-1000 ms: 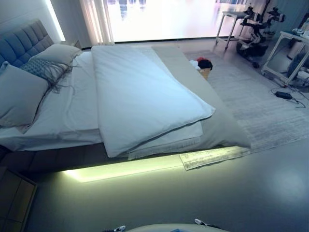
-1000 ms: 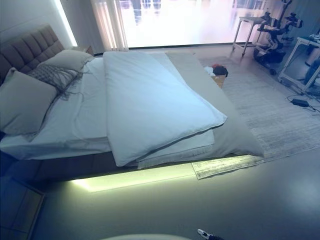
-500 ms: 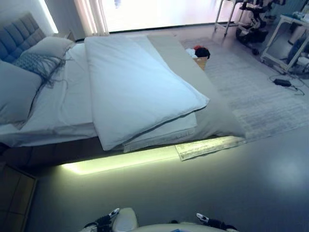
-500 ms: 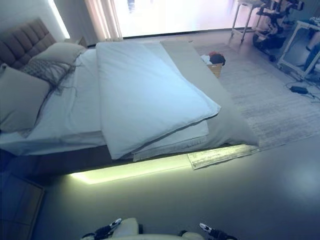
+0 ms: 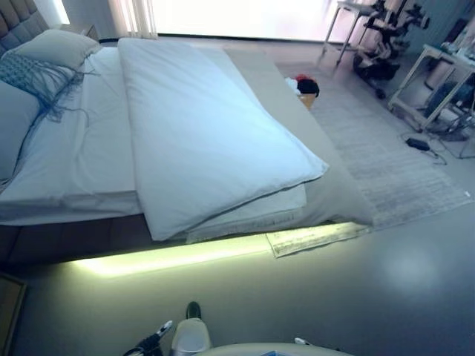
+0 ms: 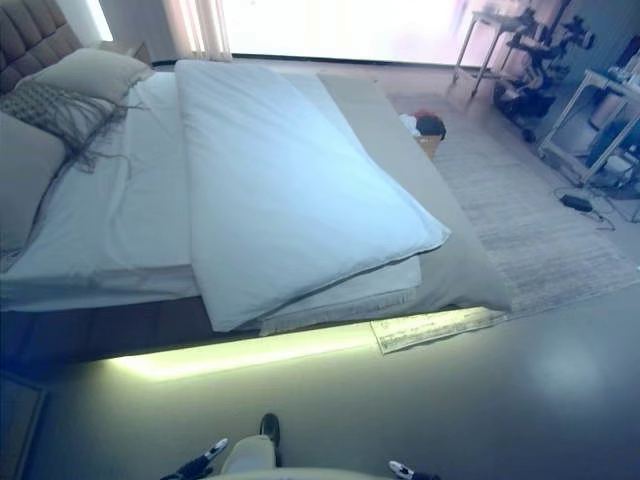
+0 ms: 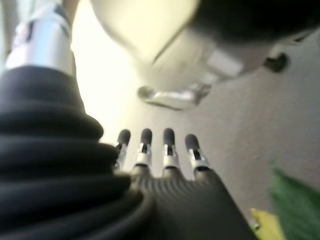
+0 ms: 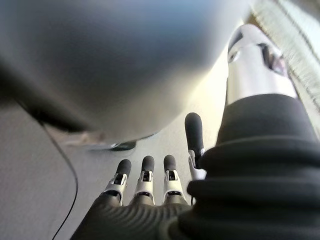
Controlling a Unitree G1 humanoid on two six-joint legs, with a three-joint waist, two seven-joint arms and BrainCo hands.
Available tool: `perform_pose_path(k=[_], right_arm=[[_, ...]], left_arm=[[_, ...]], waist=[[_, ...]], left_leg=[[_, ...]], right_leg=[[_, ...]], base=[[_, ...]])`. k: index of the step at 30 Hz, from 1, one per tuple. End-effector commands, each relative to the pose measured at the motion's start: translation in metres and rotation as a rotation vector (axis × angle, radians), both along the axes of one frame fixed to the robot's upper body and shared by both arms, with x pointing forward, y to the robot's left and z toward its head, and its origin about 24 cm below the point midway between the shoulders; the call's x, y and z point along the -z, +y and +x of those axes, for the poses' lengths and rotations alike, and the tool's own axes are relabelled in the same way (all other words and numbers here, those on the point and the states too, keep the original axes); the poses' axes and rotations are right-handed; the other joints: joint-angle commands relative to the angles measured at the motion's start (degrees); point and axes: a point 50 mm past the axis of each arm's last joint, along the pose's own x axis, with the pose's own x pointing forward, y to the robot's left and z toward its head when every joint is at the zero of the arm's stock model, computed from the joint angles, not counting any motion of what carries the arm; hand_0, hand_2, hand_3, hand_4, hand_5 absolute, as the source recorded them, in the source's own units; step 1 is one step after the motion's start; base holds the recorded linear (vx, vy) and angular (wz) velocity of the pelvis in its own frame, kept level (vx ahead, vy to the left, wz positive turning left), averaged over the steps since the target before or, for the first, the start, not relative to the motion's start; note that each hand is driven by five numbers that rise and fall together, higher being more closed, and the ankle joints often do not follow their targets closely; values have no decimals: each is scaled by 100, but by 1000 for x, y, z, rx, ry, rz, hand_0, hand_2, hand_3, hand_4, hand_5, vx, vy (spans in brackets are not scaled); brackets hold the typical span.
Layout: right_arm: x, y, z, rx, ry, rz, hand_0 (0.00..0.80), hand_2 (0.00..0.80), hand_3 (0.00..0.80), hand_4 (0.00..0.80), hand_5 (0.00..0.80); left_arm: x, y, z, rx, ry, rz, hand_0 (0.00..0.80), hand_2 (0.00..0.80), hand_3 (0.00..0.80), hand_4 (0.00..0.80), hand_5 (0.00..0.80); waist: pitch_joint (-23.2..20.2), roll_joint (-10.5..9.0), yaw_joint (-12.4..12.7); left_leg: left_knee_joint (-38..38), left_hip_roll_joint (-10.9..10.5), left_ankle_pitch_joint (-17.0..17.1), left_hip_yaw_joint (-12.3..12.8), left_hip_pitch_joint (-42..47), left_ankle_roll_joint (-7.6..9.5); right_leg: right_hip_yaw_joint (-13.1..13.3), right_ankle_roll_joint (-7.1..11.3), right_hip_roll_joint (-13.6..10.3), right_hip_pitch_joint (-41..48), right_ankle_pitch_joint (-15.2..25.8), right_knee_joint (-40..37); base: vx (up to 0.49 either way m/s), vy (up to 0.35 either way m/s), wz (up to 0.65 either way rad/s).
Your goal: Make the bed neatly
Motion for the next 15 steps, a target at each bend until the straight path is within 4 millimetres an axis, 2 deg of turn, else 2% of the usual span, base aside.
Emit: perform_pose_path(k=[1,4,6,7,8,10,12,13,14,15], right_arm=[[-7,-25,14,47,-76,-46,0,0,0,0,0],[-7,-15,21,70,-118,-23,0,0,0,0,0],[-7,-10,26,66,-127,-15,0,0,0,0,0],[-7,-7,28,57,-131,-11,0,0,0,0,0],[-7,-5,31,39,-135,-10,0,0,0,0,0],[-7,-4,33,37,-144,-11,0,0,0,0,0],[-7,-6,32,45,-144,-14,0,0,0,0,0],[-7,-7,31,54,-139,-19,0,0,0,0,0],[-7,-10,30,70,-141,-25,0,0,0,0,0],[-7,-10,30,71,-142,-24,0,0,0,0,0]], left_arm=[[7,-22,-10,36,37,-43,0,0,0,0,0],[5,-18,-7,81,46,-30,0,0,0,0,0],[5,-16,-3,106,51,-19,0,0,0,0,0],[4,-16,-2,115,48,-15,0,0,0,0,0],[4,-16,1,140,48,-12,0,0,0,0,0],[3,-13,6,191,51,-1,0,0,0,0,0],[1,-10,12,226,49,11,0,0,0,0,0],[-1,-8,17,232,45,15,0,0,0,0,0],[-2,-5,22,223,35,22,0,0,0,0,0],[-2,-5,23,221,32,22,0,0,0,0,0]], waist=[[-57,444,124],[-226,337,125],[-320,258,98],[-358,210,81],[-392,160,54],[-410,142,-28],[-406,194,-130],[-383,207,-188],[-313,233,-281],[-309,264,-288]], left_leg=[[-1082,489,859,-181,-502,-336],[-675,403,621,-120,-377,-185],[-418,268,374,-71,-341,-35],[-393,190,246,-27,-312,69],[-412,71,94,12,-246,202],[-461,-107,-40,11,-130,375],[-557,-217,-119,12,28,488],[-605,-265,-142,33,97,518],[-705,-311,-158,89,270,503],[-725,-288,-153,102,291,487]], right_leg=[[134,13,300,827,-671,552],[-78,286,-77,905,-488,527],[-100,436,-298,914,-259,599],[-90,498,-387,850,-35,720],[-59,564,-553,678,459,1071],[33,616,-691,274,1008,1709],[83,581,-644,-225,1247,2091],[37,556,-580,-427,1242,2100],[-88,514,-473,-835,1189,1940],[-107,495,-431,-954,1189,1875]], base=[[459,335,10],[453,351,5],[429,367,13],[386,351,19],[332,312,18],[287,271,11],[254,204,15],[277,155,18],[191,83,8],[145,32,-5]])
